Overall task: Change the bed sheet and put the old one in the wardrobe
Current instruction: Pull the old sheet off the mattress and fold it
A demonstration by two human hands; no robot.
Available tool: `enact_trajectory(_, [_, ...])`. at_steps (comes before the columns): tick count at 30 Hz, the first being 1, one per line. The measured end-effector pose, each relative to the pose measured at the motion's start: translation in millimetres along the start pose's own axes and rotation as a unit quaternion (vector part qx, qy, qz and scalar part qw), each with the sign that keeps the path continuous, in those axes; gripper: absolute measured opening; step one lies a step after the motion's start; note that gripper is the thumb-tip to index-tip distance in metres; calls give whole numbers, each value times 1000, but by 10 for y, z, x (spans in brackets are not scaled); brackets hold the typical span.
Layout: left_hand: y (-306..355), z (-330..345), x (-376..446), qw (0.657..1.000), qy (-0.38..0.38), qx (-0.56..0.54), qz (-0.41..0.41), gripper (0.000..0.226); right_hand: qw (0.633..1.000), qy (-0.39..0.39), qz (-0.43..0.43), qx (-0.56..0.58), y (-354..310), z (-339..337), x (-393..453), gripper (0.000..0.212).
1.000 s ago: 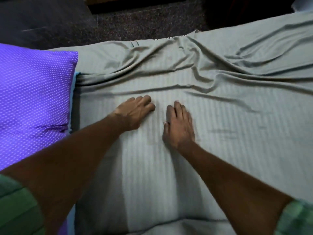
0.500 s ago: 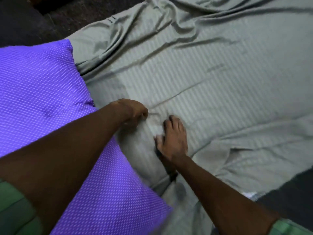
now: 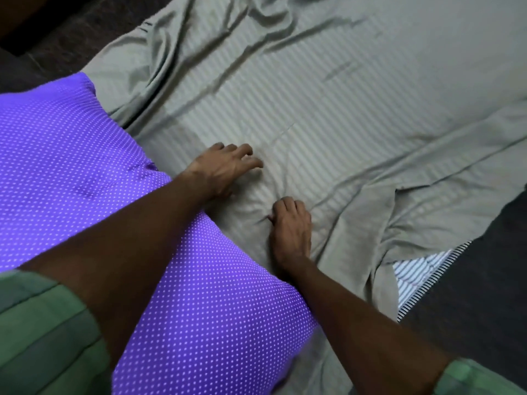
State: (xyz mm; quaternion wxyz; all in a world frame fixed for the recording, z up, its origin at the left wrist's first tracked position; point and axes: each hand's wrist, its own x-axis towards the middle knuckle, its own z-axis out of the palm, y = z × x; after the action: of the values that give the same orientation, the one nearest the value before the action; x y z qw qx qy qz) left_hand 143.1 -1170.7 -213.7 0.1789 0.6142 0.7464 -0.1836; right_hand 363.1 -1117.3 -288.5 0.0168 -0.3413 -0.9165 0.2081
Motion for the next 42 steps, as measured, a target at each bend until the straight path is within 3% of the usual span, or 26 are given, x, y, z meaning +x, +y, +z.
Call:
enact_trajectory(2, [44,-73,64,999,-11,7,44,89,994,20,51,97,28,12,-15,9])
enact_trajectory(4, [90,-104,67,997,-28,15,68,76,976,-49,100,188,-71,-67,11,5])
enact_trajectory(6, [128,-74,19,997,-24,22,75,54,902,-180,174,351,-267,-126,-39,13])
enact_trajectory(8, [159,-28,-10,997,-41,16,66,34,826,-290,250,414,-486,-126,-246,23])
enact_trajectory(10, [184,-82,-24,995,-89,-52,17,33,845,-328,209,368,-554,-104,-485,21])
enact_trajectory(11, [180,-120,-12,990,-120,-79,-11,33,883,-299,163,322,-514,-111,-592,12])
enact_trajectory(12, [173,-157,-9,982,-156,-100,-30,34,938,-204,130,247,-425,-58,-671,16])
enact_trajectory(13, [150,-175,-14,973,-201,-105,-41,36,978,-116,85,150,-353,-83,-695,37])
enact_trajectory(15, [129,-110,-23,944,-308,-116,-34,36,997,-6,77,21,-218,-119,-619,74])
enact_trajectory(16, [145,-59,-47,927,-355,-121,-25,34,996,-7,81,-30,-164,-115,-571,75])
enact_trajectory(18, [162,115,-69,912,-390,-123,-26,36,996,-17,31,-79,-50,-85,-508,42])
enact_trajectory(20, [94,236,-78,930,-345,-123,-31,47,996,-71,15,-52,-55,-80,-486,17])
enact_trajectory(22, [33,218,-86,966,-205,-147,-61,38,975,-221,31,-23,-171,-122,-482,22])
enact_trajectory(24, [22,166,-82,989,-42,-126,-65,47,914,-391,45,96,-240,-159,-448,28])
enact_trajectory(25, [54,122,-80,993,11,-95,-68,59,881,-435,65,171,-259,-199,-428,34])
enact_trajectory(26, [69,131,-52,993,45,-78,-73,69,875,-425,72,222,-268,-222,-402,41])
enact_trajectory(28, [99,135,-33,992,35,-75,-94,79,927,-284,90,229,-288,-258,-281,40])
enact_trajectory(30, [123,220,-26,988,12,-101,-114,76,986,-99,108,84,-247,-260,-161,28])
enact_trajectory(31, [129,234,-26,986,17,-115,-122,72,992,-67,109,-5,-218,-246,-116,37])
enact_trajectory(33, [125,218,-9,984,27,-127,-121,63,988,-73,74,-117,-144,-197,-48,46])
enact_trajectory(36, [97,109,33,991,25,-91,-92,39,990,-38,-15,-134,-87,-85,26,14])
enact_trajectory(38, [89,86,62,998,57,-3,-40,18,996,-27,-41,-81,-73,-81,27,12])
enact_trajectory(40, [82,82,78,992,112,58,16,18,998,-32,-43,17,-62,-129,26,6])
enact_trajectory(42, [82,11,47,995,89,20,43,23,992,-82,15,94,-34,-134,0,6])
